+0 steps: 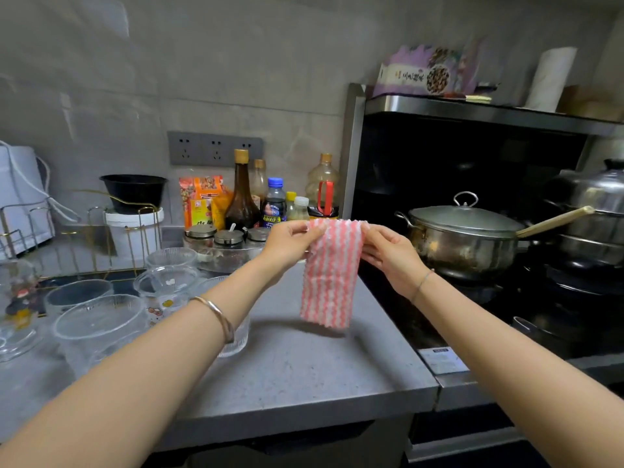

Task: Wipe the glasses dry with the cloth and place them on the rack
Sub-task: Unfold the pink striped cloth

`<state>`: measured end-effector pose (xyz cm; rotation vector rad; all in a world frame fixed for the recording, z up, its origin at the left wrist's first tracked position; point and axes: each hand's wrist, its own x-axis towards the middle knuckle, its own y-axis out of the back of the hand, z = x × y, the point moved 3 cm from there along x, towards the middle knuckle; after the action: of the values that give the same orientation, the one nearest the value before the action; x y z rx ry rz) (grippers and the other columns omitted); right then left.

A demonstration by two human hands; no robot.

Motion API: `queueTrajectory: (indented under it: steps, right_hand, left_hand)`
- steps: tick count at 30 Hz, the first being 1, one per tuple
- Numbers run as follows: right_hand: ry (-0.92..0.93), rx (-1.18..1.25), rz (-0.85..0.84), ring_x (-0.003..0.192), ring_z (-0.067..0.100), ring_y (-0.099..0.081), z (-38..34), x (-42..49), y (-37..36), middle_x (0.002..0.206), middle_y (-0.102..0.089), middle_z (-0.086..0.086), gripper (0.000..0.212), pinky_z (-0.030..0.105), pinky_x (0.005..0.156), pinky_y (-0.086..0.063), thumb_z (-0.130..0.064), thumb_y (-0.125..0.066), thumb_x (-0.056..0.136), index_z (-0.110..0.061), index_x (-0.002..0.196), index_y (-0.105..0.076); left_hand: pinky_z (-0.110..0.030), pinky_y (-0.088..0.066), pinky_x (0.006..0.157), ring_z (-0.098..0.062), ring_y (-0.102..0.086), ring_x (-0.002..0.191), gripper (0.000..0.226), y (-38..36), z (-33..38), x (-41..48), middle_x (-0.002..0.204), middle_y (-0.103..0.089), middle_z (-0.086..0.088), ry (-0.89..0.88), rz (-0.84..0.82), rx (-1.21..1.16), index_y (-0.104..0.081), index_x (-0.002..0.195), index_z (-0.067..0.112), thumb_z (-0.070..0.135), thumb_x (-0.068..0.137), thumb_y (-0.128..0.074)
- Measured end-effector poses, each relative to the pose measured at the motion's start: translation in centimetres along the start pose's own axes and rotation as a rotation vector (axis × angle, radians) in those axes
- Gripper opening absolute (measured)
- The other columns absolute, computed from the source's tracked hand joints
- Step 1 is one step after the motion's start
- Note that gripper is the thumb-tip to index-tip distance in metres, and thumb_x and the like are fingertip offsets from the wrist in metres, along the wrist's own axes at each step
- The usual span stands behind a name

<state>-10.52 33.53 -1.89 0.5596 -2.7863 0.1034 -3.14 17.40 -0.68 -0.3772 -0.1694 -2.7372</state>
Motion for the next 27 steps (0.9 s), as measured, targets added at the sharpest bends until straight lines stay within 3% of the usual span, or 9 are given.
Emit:
queueTrajectory:
  steps: [2,3,7,9,11,15,18,23,27]
  right_hand:
    - [0.040,-0.021,-0.014,0.100,0.018,-0.068,-0.6,0.4,-0.1,0.108,-0.071,0.010,0.029,0.028,0.091,-0.053,-0.030,-0.054,0.096,-0.011,0.113,-0.066]
    - [0.048,-0.024,-0.030,0.102,0.019,-0.067,-0.5,0.4,0.1,0.109,-0.071,0.010,0.029,0.030,0.093,-0.052,-0.031,-0.053,0.096,-0.011,0.113,-0.066]
    - [-0.005,-0.118,-0.144,0.103,0.022,-0.067,2.2,-1.9,1.0,0.108,-0.070,0.013,0.029,0.034,0.096,-0.051,-0.026,-0.054,0.095,-0.007,0.114,-0.065]
    - [-0.099,-0.117,-0.218,0.097,0.025,-0.064,4.2,-4.1,1.8,0.101,-0.069,0.014,0.028,0.035,0.096,-0.052,-0.024,-0.057,0.092,-0.002,0.107,-0.065]
    - [-0.201,-0.116,-0.337,0.090,0.026,-0.059,6.0,-6.6,2.4,0.092,-0.065,0.015,0.030,0.031,0.089,-0.053,-0.029,-0.064,0.086,-0.003,0.098,-0.066]
    - [-0.341,-0.144,-0.566,0.064,0.012,-0.052,8.3,-9.9,3.1,0.065,-0.051,0.003,0.023,0.026,0.074,-0.052,-0.035,-0.072,0.083,-0.012,0.082,-0.066]
    - [-0.390,-0.099,-0.518,0.056,0.009,-0.046,8.9,-10.2,2.6,0.058,-0.044,0.001,0.019,0.021,0.064,-0.047,-0.023,-0.064,0.085,-0.004,0.088,-0.062]
    - [-0.337,-0.127,-0.281,0.050,0.005,-0.052,9.1,-7.6,1.5,0.053,-0.053,-0.005,0.019,0.019,0.060,-0.051,-0.018,-0.058,0.093,0.000,0.094,-0.066]
    - [-0.301,-0.297,-0.191,0.065,0.010,-0.064,9.7,-4.9,1.2,0.080,-0.072,0.007,0.023,0.024,0.069,-0.055,-0.022,-0.063,0.091,-0.001,0.097,-0.071]
  left_hand:
    - [-0.026,-0.057,0.076,-0.011,-0.067,0.080,0.017,0.2,0.7,0.8,0.080,-0.070,0.003,-0.059,0.034,0.028,-0.070,0.105,0.009,0.020,0.095,-0.061]
    - [-0.025,-0.056,0.079,-0.010,-0.066,0.084,0.019,0.4,0.8,0.8,0.086,-0.070,0.004,-0.090,0.045,0.061,-0.070,0.107,0.010,0.021,0.094,-0.061]
    - [-0.008,-0.050,0.068,0.009,-0.062,0.072,0.019,0.6,-1.8,-2.2,0.087,-0.070,0.006,-0.188,-0.005,0.163,-0.073,0.103,0.005,0.018,0.091,-0.065]
    - [-0.015,-0.052,0.072,0.007,-0.060,0.071,0.015,0.6,-4.8,-4.7,0.085,-0.071,0.002,-0.122,-0.062,0.114,-0.073,0.099,0.002,0.011,0.090,-0.065]
    - [-0.021,-0.053,0.073,0.005,-0.060,0.070,0.009,0.8,-7.5,-7.5,0.077,-0.071,0.009,-0.024,-0.147,0.068,-0.073,0.092,0.008,0.009,0.090,-0.064]
    - [-0.016,-0.041,0.058,0.003,-0.050,0.059,0.020,1.0,-9.7,-11.8,0.060,-0.058,0.015,0.069,-0.333,0.146,-0.068,0.070,0.015,0.021,0.089,-0.067]
    - [-0.016,-0.038,0.053,0.002,-0.047,0.052,0.023,1.1,-10.2,-12.0,0.057,-0.055,0.011,0.102,-0.311,0.177,-0.069,0.078,0.003,0.022,0.090,-0.067]
    - [-0.012,-0.039,0.042,0.004,-0.049,0.040,0.012,1.2,-10.5,-7.9,0.063,-0.060,0.001,0.179,-0.114,0.167,-0.069,0.092,0.001,0.012,0.093,-0.064]
    - [-0.021,-0.048,0.060,-0.012,-0.060,0.066,0.015,0.6,-12.0,-4.6,0.083,-0.068,-0.010,0.200,-0.008,0.257,-0.072,0.099,0.004,0.015,0.091,-0.066]
